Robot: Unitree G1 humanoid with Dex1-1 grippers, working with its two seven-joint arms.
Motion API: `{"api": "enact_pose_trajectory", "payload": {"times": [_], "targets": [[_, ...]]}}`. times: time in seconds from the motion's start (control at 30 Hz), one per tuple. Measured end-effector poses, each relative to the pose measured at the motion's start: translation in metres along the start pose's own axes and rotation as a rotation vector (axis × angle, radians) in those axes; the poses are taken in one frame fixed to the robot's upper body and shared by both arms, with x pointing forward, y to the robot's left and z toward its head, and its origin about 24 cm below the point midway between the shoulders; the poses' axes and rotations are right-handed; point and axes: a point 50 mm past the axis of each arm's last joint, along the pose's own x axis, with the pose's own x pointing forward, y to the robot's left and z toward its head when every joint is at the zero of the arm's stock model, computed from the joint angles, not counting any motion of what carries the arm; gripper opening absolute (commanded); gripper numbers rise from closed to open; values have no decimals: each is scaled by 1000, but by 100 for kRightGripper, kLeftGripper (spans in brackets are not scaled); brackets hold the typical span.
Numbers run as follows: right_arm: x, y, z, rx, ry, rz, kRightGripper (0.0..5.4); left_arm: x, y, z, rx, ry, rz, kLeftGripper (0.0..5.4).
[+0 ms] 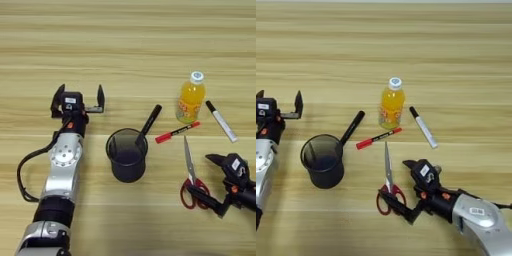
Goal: Move the objects on the table
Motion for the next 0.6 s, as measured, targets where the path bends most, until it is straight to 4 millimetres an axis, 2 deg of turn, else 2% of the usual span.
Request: {"api": "enact_pose_trajectory", "payload": {"times": [0.23, 0.6], "targets": [[9, 11, -7, 87, 15, 32, 538, 0, 0, -1, 0, 5, -1, 540], [19, 14, -11, 136, 81, 50, 538, -1, 0, -2, -1, 11, 0, 540]]}}
